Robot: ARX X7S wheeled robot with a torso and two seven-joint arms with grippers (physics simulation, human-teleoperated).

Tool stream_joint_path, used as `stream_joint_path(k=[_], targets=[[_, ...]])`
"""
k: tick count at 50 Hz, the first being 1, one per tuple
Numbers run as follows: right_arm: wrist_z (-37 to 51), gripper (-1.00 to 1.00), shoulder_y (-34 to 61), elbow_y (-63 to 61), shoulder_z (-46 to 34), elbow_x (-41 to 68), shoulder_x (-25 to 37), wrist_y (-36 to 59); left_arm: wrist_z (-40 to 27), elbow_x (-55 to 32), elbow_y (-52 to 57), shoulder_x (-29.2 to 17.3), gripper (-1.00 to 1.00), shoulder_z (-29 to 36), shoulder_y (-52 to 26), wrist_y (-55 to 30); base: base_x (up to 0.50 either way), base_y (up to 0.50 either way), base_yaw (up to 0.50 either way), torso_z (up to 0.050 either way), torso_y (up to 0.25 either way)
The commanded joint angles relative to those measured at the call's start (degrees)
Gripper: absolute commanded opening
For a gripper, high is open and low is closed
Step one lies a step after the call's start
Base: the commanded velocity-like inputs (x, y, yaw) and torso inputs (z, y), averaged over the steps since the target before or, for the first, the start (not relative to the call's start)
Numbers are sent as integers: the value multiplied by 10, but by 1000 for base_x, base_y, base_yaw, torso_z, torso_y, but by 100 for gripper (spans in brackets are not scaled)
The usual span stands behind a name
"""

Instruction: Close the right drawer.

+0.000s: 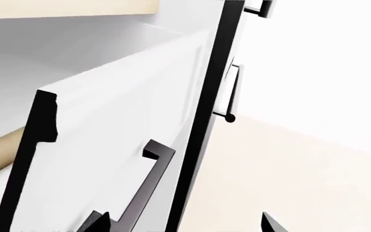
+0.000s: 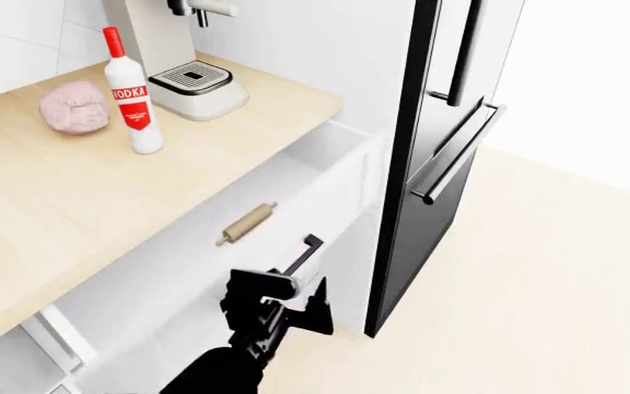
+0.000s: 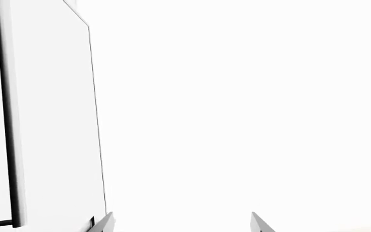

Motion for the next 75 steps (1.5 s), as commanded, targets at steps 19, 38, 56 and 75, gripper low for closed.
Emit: stream_joint_path(k=[19,38,56,75], targets=[[-12,100,8,2,3,4,-9,11,-36,-22,-8,-20,100,-31,-5,0,0,0,0,0,0],[-17,100,31,1,-1,16,-8,31,-89,-54,33,-81,100,-87,-19,13,0,0,0,0,0],[-22,100,30,1,4,14,-14,33,-111,-43,4,-84,100,-96,-33,14,0,0,0,0,1],[-28,100,17,-3,6,-1,-29,28,-135,-20,-133,-58,100,-86,-62,-19,0,0,0,0,0]])
